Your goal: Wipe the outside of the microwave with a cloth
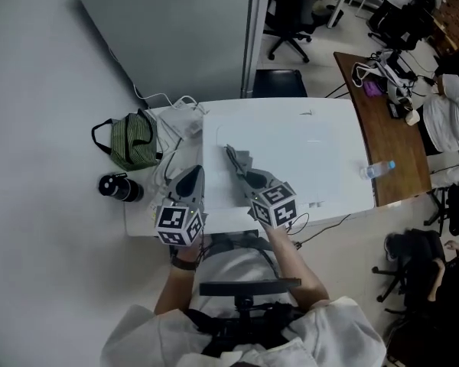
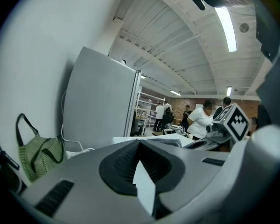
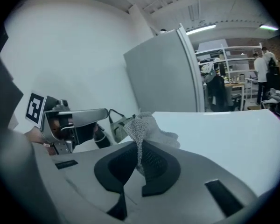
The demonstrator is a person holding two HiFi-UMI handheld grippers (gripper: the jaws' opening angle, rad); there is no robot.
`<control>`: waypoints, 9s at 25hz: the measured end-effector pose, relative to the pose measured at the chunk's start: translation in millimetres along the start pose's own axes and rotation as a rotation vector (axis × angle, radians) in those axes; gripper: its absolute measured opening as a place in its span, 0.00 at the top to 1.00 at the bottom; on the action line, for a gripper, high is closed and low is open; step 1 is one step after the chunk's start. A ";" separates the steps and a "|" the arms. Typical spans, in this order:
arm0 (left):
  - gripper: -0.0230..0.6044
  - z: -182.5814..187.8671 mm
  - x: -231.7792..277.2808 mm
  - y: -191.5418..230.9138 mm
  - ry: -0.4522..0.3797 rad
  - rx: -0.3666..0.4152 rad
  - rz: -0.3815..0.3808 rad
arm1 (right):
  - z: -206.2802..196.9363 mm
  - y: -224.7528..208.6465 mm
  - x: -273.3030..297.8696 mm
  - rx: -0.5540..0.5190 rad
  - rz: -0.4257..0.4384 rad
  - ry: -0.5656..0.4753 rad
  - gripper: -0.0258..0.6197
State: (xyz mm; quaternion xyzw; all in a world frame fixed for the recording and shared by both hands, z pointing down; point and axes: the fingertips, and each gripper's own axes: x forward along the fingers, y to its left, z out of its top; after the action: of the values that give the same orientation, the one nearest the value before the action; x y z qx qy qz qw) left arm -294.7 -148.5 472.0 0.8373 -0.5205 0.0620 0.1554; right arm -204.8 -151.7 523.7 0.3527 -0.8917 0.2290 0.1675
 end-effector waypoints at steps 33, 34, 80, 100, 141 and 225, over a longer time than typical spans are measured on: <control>0.93 -25.4 51.6 3.5 0.159 0.040 0.067 | -90.7 -241.0 -264.7 0.158 -0.799 0.008 0.92; 0.93 -26.2 51.5 6.1 0.159 0.036 0.066 | -89.7 -231.7 -256.7 0.150 -0.774 0.014 0.92; 0.93 -120.5 -52.5 -173.2 0.150 0.025 0.238 | -203.8 -204.2 -341.6 0.267 -0.517 -0.282 0.92; 0.93 -122.6 -180.6 -57.1 0.049 -0.123 0.332 | -178.3 110.2 -27.5 0.020 0.094 -0.044 0.92; 0.93 -144.2 -200.4 -38.2 0.119 -0.079 0.300 | -282.4 85.2 24.8 -0.133 0.027 0.137 0.92; 0.92 -110.0 -146.5 314.0 0.048 -0.209 0.347 | -226.6 216.6 189.7 -1.138 1.085 1.741 0.92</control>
State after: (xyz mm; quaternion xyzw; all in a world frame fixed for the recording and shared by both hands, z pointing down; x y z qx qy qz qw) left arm -634.1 -116.6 598.3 0.7126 -0.6568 0.0534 0.2408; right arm -458.4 2.9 738.2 -0.4751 -0.4835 0.0026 0.7352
